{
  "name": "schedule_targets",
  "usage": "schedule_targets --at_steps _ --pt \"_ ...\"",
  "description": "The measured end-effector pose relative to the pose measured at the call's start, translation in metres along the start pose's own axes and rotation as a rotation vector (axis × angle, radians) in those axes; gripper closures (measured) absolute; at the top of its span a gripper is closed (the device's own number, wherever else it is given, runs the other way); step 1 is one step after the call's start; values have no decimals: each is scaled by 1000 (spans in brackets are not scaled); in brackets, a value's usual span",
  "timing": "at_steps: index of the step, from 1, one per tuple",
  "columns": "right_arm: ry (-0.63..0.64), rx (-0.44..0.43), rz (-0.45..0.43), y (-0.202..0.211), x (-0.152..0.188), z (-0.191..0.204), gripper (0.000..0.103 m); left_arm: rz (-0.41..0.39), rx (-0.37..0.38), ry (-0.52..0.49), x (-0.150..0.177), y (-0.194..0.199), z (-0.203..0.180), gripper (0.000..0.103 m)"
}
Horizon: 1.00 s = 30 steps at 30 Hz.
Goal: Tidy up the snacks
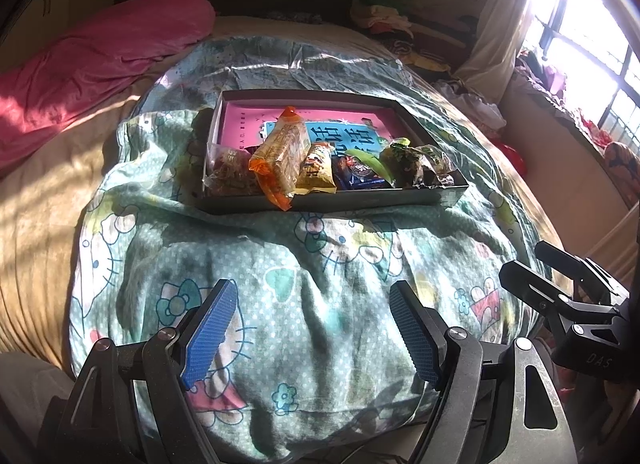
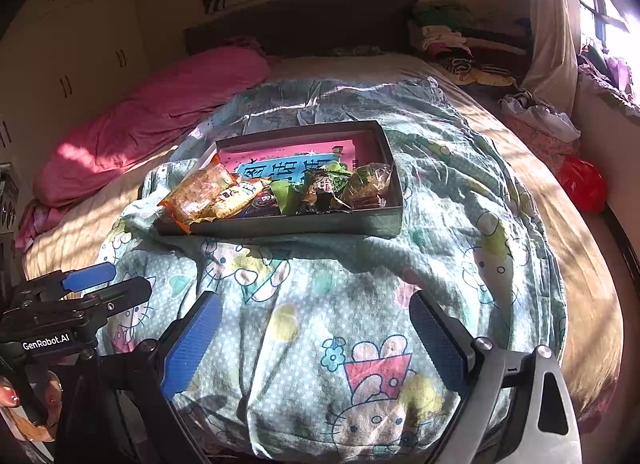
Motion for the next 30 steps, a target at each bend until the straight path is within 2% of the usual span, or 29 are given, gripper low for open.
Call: schedule_targets --at_steps 30 --pt "12 27 7 -2 3 -1 8 8 -14 -16 1 -4 2 23"
Point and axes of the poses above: each gripper's, at about its wrist camera, not at the fingertips, and y roughly against the way its jaws point, z to its left, x to its underside, the point moved 9 cm from there along -y, roughly the way its jaws point, and after that the axes turned 12 degrees about x, right-handed, at the moved point
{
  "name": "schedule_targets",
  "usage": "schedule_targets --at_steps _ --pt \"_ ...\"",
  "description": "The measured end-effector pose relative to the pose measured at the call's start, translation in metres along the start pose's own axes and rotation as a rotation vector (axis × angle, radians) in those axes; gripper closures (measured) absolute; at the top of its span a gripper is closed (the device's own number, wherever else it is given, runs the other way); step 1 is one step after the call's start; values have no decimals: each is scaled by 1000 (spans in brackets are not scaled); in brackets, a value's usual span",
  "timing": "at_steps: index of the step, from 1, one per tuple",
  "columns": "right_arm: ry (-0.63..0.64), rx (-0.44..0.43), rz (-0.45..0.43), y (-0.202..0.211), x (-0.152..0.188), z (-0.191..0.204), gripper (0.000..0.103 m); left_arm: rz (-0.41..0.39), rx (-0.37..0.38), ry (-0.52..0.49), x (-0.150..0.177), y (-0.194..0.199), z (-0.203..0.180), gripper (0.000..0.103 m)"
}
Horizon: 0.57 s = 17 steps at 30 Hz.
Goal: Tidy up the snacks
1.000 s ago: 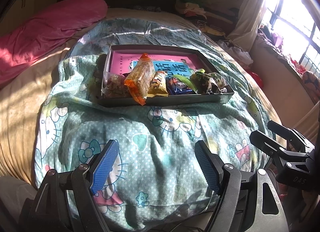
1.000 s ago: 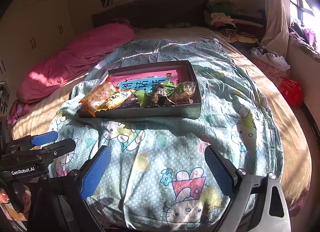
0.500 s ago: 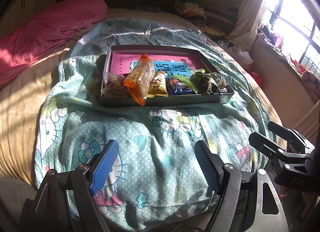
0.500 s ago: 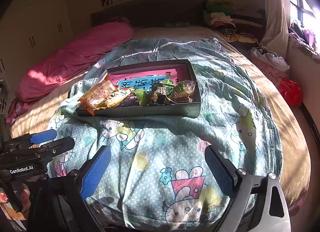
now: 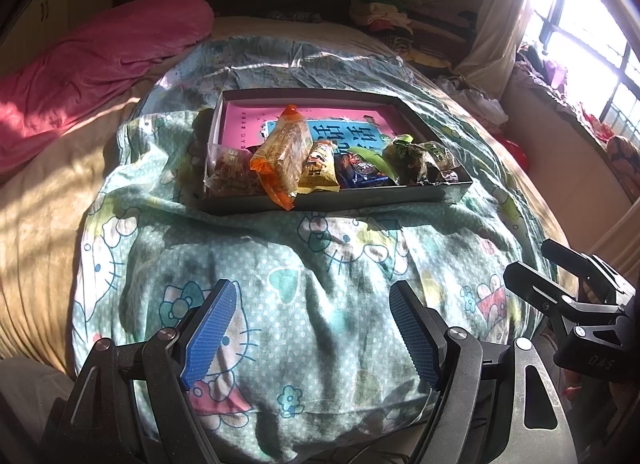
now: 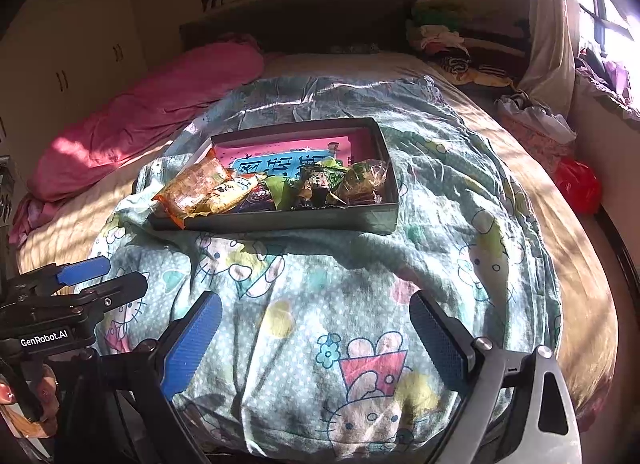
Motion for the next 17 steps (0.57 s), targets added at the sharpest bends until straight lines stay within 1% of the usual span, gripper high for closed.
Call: schedule_targets --at_steps 3,7,11,15,17 --pt "2 10 -1 0 0 -1 8 -5 4 -2 -1 0 0 23" --pt "-4 25 -9 -1 -2 -5 8 -35 1 -22 -5 4 -1 23" --pt "-10 36 -18 -2 -4 -10 8 -60 -18 -33 -10 5 2 23" --pt "-22 47 -7 -11 -4 -17 8 -93 -14 -18 -19 5 10 23" --pt "-27 58 -3 -16 -4 -21 8 -105 -17 9 -24 4 20 23"
Point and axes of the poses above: each gripper's, at about its wrist camera, not at the fingertips, and y roughly against the way its jaws point, z to its left, x to its underside, the point moved 9 cm from there along -y, roughly the way its jaws point, and after that the axes turned 12 degrees about x, right-handed, at the moved point
